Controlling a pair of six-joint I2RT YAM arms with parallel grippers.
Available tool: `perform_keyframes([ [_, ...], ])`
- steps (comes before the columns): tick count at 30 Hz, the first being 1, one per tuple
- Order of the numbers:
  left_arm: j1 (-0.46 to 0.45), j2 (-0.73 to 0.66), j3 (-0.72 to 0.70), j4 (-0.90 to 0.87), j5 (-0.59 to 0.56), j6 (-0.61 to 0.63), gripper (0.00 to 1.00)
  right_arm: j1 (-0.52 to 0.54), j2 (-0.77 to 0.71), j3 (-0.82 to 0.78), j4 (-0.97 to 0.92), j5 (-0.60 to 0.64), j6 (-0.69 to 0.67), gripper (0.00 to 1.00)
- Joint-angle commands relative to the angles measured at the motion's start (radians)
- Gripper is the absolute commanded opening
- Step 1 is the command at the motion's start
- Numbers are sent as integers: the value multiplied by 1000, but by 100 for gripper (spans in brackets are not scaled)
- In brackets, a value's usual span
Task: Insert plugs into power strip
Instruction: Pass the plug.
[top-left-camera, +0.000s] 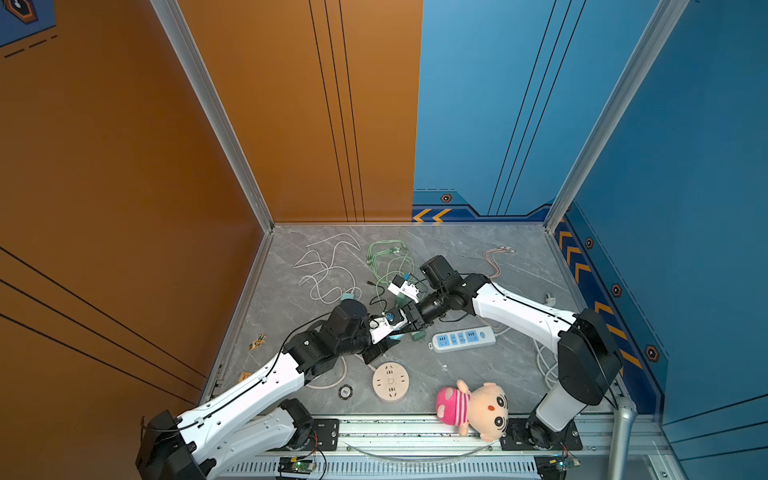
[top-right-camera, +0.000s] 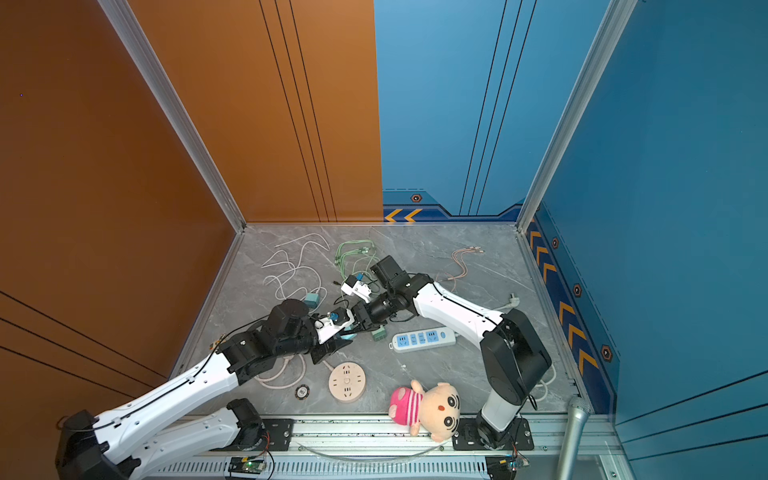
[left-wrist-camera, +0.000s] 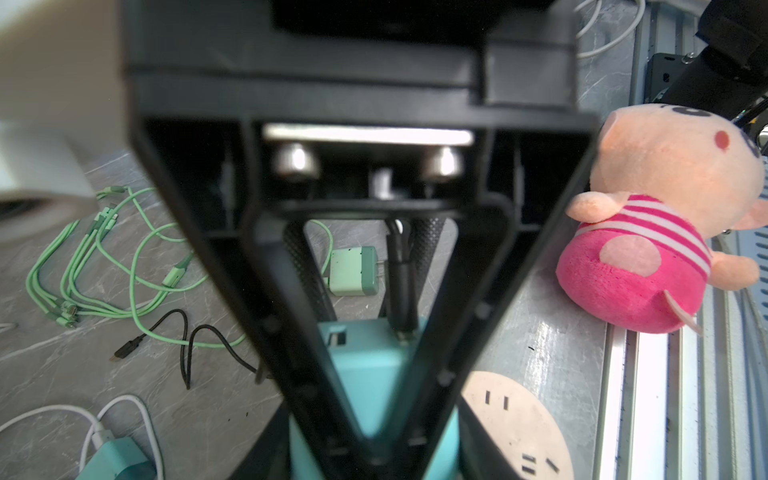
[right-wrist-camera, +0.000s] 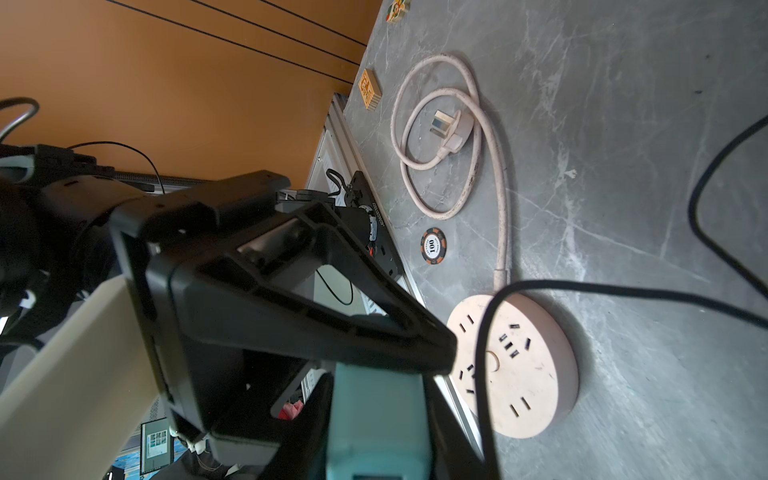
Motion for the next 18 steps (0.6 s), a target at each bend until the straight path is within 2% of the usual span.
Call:
perform_keyframes([
  [1,-8,10,20,-10,-30,13,39,31,-31,-10,-39,-57,-43,34],
  [6,-9,11,20,-13,-40,16,39,31,-46,-12,-67,-53,-72,31],
  [10,-8,14,20,-13,-34,17,39,30,-38,-13,-73,-48,-72,19],
  [12,-11,14,21,-14,-35,16,39,30,-27,-8,-72,-45,-67,9],
  [13,-12,15,20,-12,-41,16,39,29,-21,-5,-72,-44,-66,6],
  [16,-22,20,20,-13,-85,16,40,32,-12,1,-72,-42,-62,0],
  [18,-37,29,21,-4,-166,18,46,27,-14,1,-72,-21,-58,0],
])
